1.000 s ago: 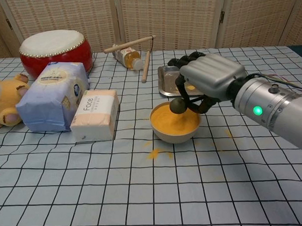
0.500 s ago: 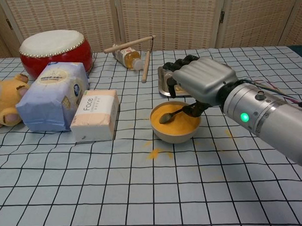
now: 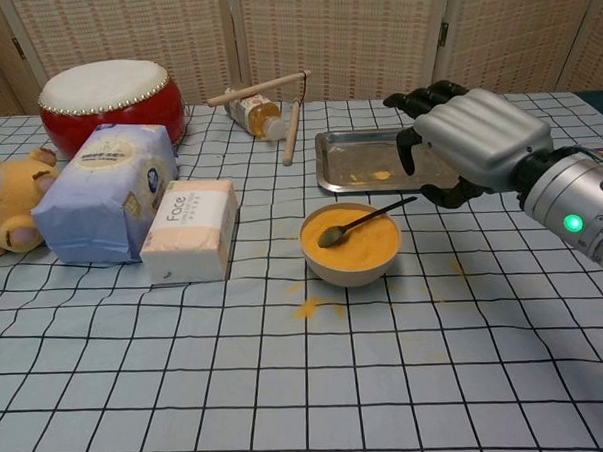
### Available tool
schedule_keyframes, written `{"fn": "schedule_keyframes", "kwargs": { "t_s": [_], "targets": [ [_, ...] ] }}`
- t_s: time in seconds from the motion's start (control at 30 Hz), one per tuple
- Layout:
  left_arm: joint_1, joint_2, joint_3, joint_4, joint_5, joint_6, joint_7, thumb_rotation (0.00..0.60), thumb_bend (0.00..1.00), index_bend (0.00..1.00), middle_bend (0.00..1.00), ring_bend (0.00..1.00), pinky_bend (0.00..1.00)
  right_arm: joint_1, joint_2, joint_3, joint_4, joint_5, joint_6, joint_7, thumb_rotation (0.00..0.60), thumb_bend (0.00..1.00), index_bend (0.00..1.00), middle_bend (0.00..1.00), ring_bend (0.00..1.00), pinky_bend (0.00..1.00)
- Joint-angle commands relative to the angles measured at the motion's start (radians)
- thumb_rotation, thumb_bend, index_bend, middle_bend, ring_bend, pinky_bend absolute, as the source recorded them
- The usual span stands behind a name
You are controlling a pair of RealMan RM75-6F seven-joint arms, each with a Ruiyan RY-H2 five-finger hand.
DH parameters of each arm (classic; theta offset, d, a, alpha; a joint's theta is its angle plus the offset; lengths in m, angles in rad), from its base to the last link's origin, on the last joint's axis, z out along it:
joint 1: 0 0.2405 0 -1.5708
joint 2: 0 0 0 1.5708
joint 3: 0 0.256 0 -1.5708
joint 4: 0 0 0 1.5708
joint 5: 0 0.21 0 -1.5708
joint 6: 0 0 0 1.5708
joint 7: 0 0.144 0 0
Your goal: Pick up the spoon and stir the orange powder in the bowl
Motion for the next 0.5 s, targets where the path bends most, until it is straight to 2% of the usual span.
{"fn": "schedule_keyframes", "kwargs": {
  "t_s": [0.03,0.5],
  "targets": [
    [-0.003,-0.001,-0.002,-0.001,-0.006,-0.008,0.003,0.600,0.44,0.00,0.00,0.00,0.07,-0.001,-0.022,0.001,0.049,-0.006,-0.015,0.018,0.600,0.30,0.48,0.00,0.00,0.00],
    [-0.011,0.002,-0.006,0.001,-0.021,-0.027,-0.008,0.600,0.44,0.00,0.00,0.00,0.07,0.013,-0.092,0.011,0.147,-0.017,-0.052,0.050,0.600,0.29,0.48,0.00,0.00,0.00]
  ]
}}
